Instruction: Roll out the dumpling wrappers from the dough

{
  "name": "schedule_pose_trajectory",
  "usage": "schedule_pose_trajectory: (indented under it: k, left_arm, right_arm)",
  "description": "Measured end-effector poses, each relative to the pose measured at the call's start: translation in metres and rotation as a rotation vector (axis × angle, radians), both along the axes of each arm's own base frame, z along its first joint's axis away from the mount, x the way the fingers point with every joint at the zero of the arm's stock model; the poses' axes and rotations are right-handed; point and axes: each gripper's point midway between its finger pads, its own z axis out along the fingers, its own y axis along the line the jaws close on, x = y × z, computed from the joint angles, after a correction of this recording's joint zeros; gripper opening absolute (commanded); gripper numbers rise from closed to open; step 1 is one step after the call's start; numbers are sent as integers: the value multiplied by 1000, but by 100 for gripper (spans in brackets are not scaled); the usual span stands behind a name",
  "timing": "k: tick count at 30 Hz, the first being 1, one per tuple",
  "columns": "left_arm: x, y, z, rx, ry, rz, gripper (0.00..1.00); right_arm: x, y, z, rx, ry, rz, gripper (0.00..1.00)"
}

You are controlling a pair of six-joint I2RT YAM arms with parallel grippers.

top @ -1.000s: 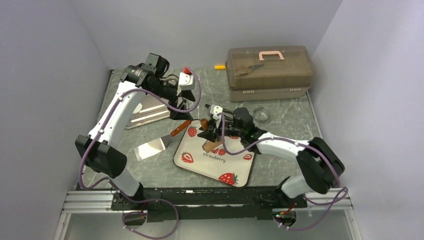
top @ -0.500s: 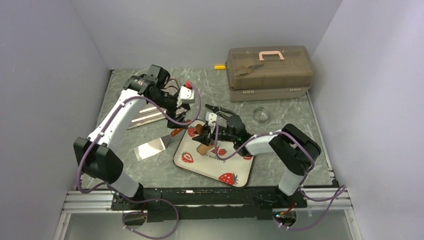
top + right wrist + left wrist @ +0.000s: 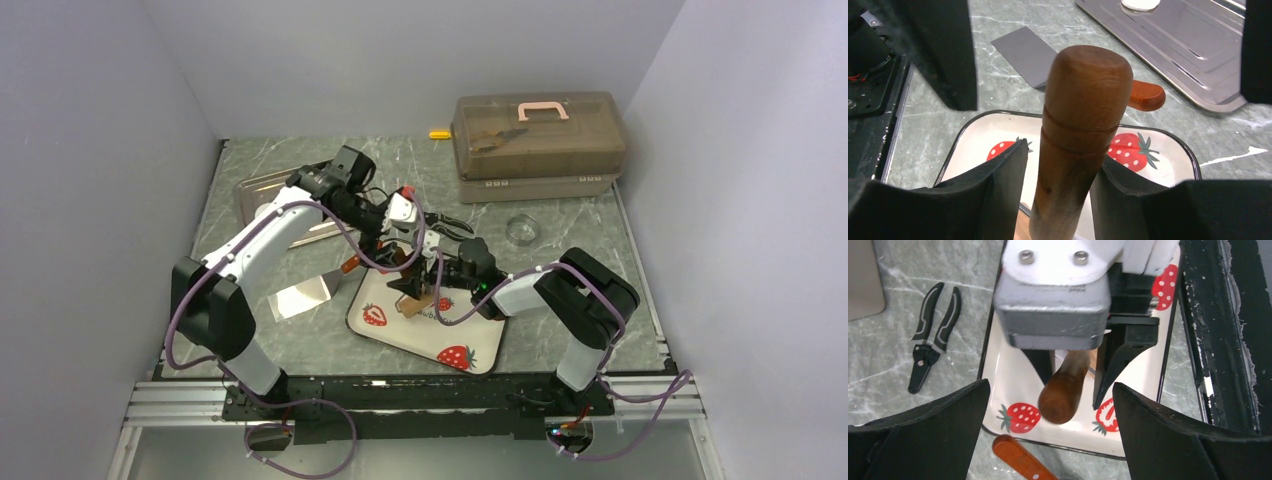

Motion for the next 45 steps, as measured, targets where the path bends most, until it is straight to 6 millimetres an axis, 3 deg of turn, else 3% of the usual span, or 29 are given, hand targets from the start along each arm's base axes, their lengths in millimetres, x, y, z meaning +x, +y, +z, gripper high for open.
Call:
schedule_pose_trajectory:
  k: [4, 8, 13, 17, 21, 25, 31, 35, 39, 45]
  left_arm:
    - [-10, -7, -9, 9, 10, -35, 99]
    - [-14, -9, -18, 24, 21, -56, 94]
    - [-13, -3, -29, 72, 23, -84, 91]
    - [-10, 5, -36, 123, -15, -97, 89]
    - [-7, 7, -37, 136, -32, -98, 69]
    - [-11, 4, -33, 127, -13, -112, 58]
    - [-19, 4, -32, 118, 13, -135, 60]
    - [-25, -2, -28, 81, 49, -136, 48]
    - [-30, -7, -23, 49, 77, -141, 44]
    - [-28, -6, -27, 65, 79, -136, 53]
  right_arm:
    - [-2, -4, -6, -11, 9, -9, 46]
    - [-4, -6, -9, -14, 22, -13, 23]
    - [-4, -4, 4, 13, -14, -12, 15]
    - [-5, -5, 1, -1, -9, -5, 15]
    - [-7, -5, 0, -7, -8, 4, 15]
    - [-6, -5, 1, -6, -4, 0, 14]
    - [-6, -5, 1, -6, -4, -2, 14]
    - [-5, -5, 1, -6, -3, -5, 12]
    - [-3, -5, 2, 0, 1, -18, 11]
    - [-2, -5, 2, 2, 4, -22, 11]
